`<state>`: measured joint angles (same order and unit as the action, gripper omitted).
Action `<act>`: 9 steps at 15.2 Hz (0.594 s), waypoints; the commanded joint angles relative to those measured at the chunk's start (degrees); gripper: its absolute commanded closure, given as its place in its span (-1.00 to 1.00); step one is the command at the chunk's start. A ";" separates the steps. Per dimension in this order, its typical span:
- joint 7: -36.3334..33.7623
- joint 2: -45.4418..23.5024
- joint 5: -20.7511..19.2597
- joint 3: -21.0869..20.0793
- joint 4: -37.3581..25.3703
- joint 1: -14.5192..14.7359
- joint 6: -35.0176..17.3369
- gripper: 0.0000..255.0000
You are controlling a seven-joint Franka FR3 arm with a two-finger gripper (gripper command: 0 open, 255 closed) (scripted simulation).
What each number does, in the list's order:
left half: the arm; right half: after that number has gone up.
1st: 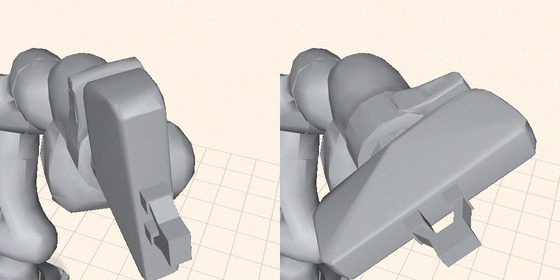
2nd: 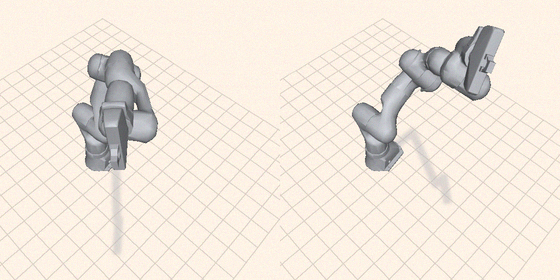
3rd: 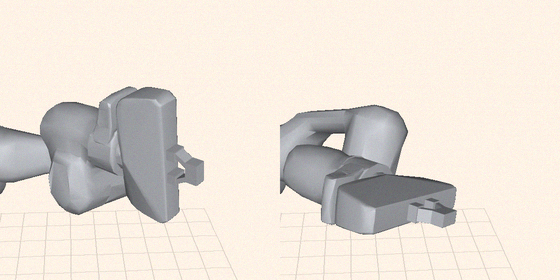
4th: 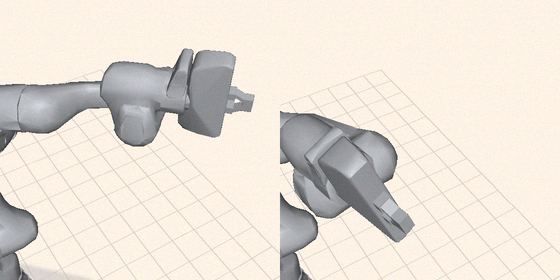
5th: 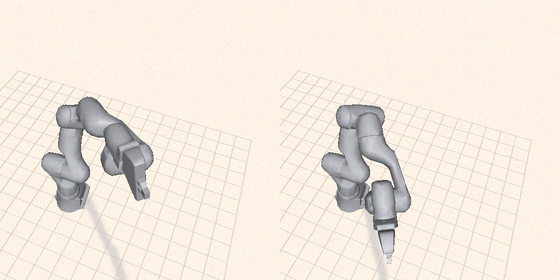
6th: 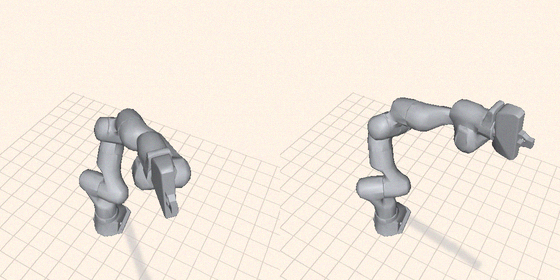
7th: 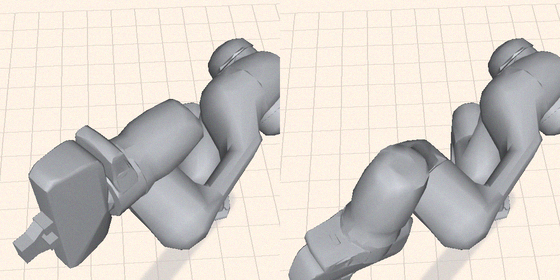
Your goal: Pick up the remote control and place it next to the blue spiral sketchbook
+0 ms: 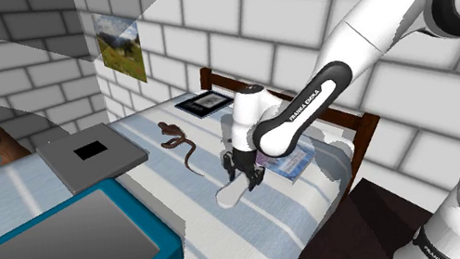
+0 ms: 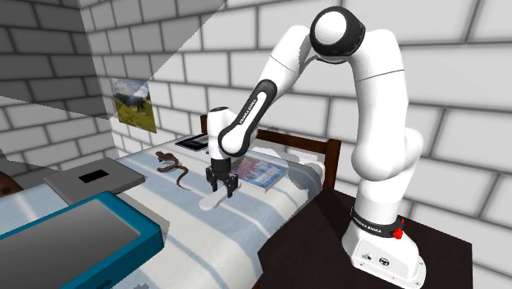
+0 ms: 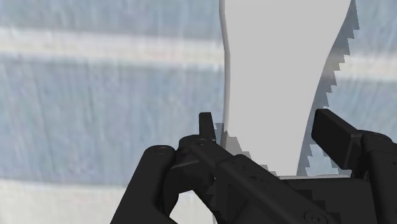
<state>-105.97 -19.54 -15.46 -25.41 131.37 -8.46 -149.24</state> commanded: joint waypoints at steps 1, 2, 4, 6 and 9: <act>0.72 1.09 0.98 -0.63 -0.05 -0.48 1.04 1.00; 1.15 1.81 1.60 -1.01 -0.02 -0.77 1.65 1.00; 2.02 3.24 2.84 -1.73 -0.01 -1.30 2.90 1.00; 2.88 4.65 4.08 -2.39 -0.05 -1.77 4.18 1.00; 4.14 6.72 5.91 -3.24 -0.22 -2.39 6.15 1.00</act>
<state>-102.34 -13.65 -10.23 -28.35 130.93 -10.57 -143.60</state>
